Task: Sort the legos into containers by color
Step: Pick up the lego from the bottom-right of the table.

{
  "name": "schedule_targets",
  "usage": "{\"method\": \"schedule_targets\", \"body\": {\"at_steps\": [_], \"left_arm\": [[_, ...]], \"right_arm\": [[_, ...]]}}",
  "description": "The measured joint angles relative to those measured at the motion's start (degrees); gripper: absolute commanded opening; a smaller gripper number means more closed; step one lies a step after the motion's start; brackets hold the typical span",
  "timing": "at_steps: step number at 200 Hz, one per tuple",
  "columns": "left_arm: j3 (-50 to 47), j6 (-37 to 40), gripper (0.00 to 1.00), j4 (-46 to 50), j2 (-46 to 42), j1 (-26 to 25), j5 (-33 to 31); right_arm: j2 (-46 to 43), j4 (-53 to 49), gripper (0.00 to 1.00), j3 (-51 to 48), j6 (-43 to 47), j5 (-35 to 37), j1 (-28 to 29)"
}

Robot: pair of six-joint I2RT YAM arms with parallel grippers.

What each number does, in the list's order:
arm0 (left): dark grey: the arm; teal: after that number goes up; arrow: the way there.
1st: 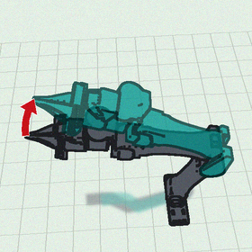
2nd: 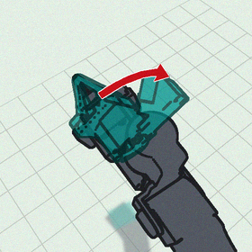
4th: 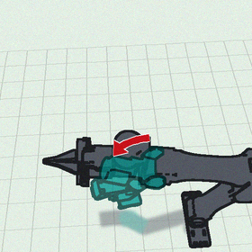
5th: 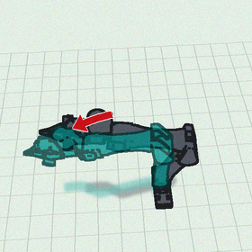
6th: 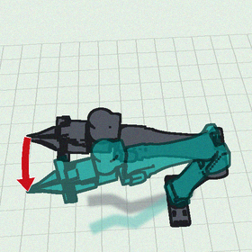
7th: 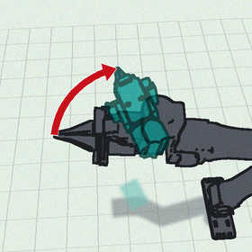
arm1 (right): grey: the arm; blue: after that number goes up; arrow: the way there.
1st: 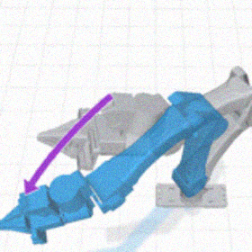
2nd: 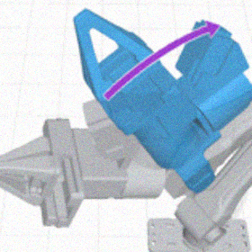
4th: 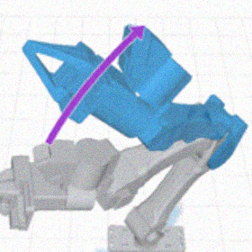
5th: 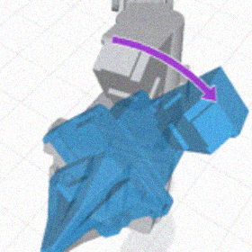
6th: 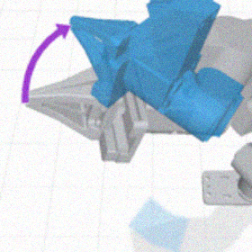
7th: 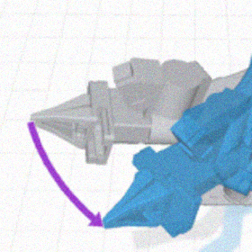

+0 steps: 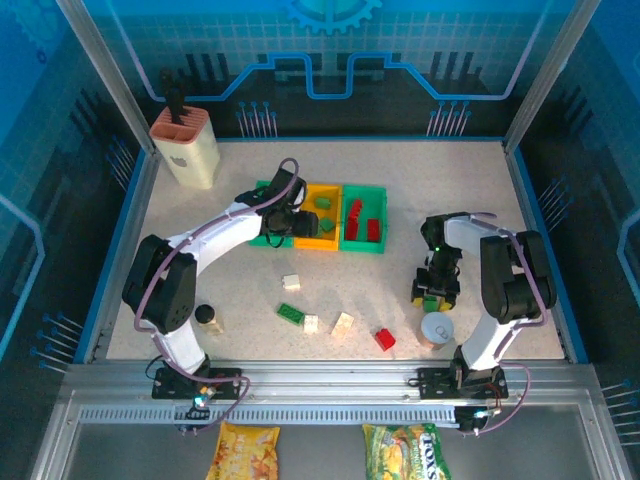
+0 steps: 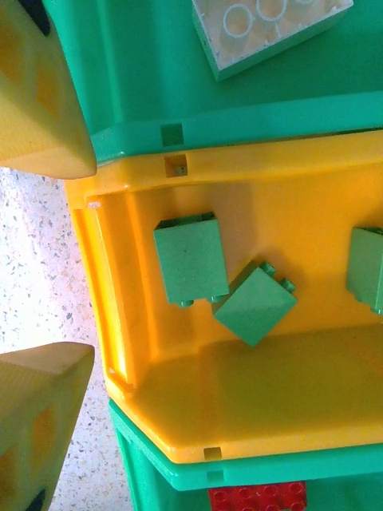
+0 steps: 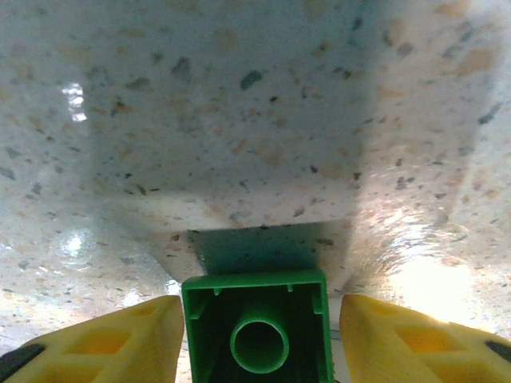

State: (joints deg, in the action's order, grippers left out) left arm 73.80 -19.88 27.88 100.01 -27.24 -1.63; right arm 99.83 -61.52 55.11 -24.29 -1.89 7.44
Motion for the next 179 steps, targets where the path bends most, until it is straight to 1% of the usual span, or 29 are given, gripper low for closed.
{"method": "schedule_targets", "body": {"at_steps": [93,141,179], "left_arm": [[0.0,-0.8,0.57,-0.3,0.0,0.0,0.0],[0.0,-0.8,0.57,-0.3,0.0,0.0,0.7],[0.0,-0.8,0.57,-0.3,0.0,0.1,1.5]], "right_arm": [[0.3,-0.1,0.37,0.0,0.0,-0.1,0.2],[0.1,-0.4,0.35,0.0,-0.1,-0.1,0.9],[-2.4,-0.5,0.35,0.0,-0.3,0.2,2.1]]}}
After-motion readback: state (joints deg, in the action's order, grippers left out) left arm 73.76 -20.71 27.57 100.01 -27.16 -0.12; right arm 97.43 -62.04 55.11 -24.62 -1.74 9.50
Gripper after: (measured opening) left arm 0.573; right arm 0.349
